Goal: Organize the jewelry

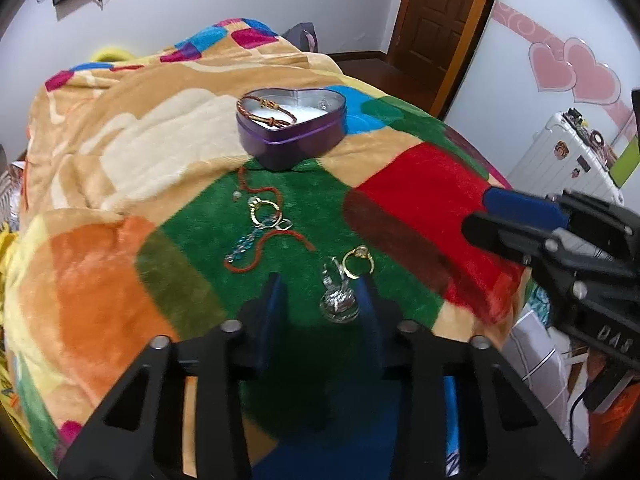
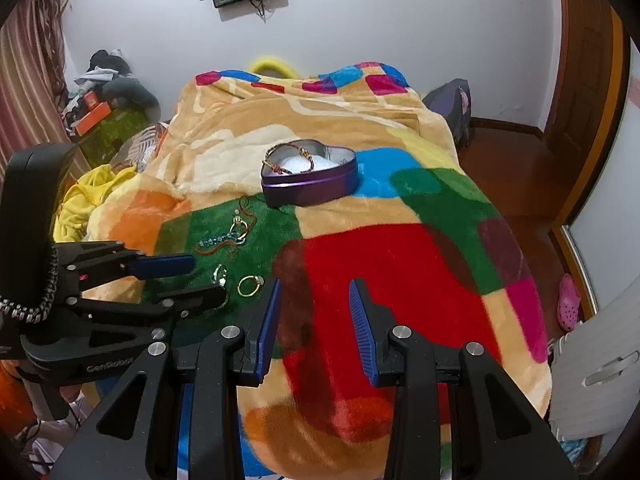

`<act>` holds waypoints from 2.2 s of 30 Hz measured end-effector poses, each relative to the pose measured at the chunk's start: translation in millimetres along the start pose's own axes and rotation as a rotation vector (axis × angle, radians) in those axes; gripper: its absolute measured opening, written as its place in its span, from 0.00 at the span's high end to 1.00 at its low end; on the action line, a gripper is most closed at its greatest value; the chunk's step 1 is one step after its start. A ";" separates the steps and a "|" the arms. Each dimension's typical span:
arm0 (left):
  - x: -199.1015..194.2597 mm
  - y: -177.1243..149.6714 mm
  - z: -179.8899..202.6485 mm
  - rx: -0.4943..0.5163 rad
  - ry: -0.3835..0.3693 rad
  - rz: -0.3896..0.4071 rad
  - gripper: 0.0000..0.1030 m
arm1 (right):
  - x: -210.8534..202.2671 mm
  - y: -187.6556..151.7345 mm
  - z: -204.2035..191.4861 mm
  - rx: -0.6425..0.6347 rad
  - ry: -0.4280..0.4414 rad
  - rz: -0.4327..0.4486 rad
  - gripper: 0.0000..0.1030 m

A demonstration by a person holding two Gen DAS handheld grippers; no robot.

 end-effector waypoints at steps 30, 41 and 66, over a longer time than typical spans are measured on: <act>-42.0 19.8 -36.4 -0.065 0.010 0.127 0.98 | 52.9 -4.3 -47.2 -0.116 0.097 -0.083 0.81; -52.7 49.3 -34.8 -0.056 0.009 0.186 0.98 | 26.8 26.0 -42.5 -0.097 0.078 0.009 0.81; -53.8 133.7 -44.3 -0.025 0.002 0.302 0.98 | 3.1 116.6 -18.6 -0.052 0.044 0.243 0.81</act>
Point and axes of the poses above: each gripper's, at about its wrist camera, not at the fingertips, and x roughly the way its jaws point, z to its right, y to its top, the point moved 9 cm from there along x, roughly the way its jaws point, and after that the axes turned 1 degree about -z, right-handed, at the moved point
